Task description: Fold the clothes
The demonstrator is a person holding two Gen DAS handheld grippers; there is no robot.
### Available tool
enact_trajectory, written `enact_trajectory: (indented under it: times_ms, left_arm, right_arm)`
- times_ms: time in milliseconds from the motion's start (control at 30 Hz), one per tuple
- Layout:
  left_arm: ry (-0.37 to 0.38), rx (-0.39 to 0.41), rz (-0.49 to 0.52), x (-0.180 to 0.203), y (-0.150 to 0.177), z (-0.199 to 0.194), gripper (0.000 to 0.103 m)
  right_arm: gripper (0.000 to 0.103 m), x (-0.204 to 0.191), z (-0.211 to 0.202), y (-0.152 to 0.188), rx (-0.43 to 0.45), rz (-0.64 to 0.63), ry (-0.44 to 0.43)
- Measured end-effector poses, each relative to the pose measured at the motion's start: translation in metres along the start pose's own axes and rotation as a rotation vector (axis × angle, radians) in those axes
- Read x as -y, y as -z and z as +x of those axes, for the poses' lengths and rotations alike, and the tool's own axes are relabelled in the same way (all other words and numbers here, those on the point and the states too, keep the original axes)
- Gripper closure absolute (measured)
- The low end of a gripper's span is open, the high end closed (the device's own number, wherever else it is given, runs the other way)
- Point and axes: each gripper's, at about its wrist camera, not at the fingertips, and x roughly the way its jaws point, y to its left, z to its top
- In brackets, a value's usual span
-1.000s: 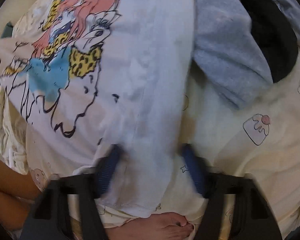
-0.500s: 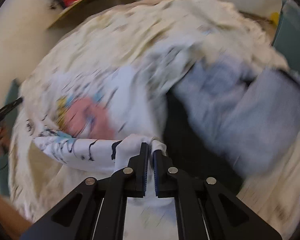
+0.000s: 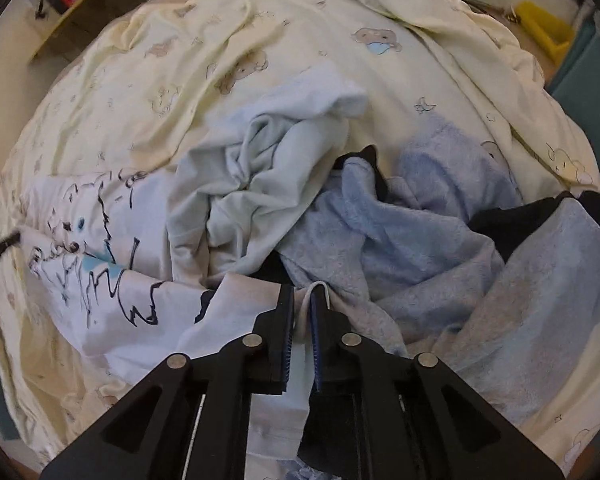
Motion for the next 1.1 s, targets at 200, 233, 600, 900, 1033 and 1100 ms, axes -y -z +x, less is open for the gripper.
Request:
enact_trajectory:
  times_ms: [200, 233, 600, 900, 1033, 1100]
  left_arm:
    - [0.023, 0.052, 0.02, -0.022, 0.033, -0.035, 0.051]
    - [0.061, 0.035, 0.02, -0.022, 0.042, -0.036, 0.051]
    - [0.143, 0.017, -0.088, -0.002, 0.09, 0.008, 0.051]
    - [0.206, 0.091, -0.049, 0.011, 0.088, -0.012, 0.1]
    - [0.256, 0.168, -0.1, 0.007, 0.088, -0.051, 0.1]
    - [0.277, 0.201, -0.115, 0.004, 0.09, -0.071, 0.1]
  right_arm:
    - [0.068, 0.039, -0.04, 0.01, 0.106, 0.151, -0.162]
    - [0.065, 0.04, -0.046, 0.014, 0.117, 0.15, -0.189]
    - [0.065, -0.027, -0.057, 0.079, 0.08, 0.057, -0.391]
    - [0.065, -0.054, -0.052, 0.099, 0.056, -0.076, -0.28]
    - [0.065, -0.045, -0.047, 0.101, 0.046, -0.073, -0.193]
    - [0.065, -0.035, -0.045, 0.1, 0.03, -0.036, -0.197]
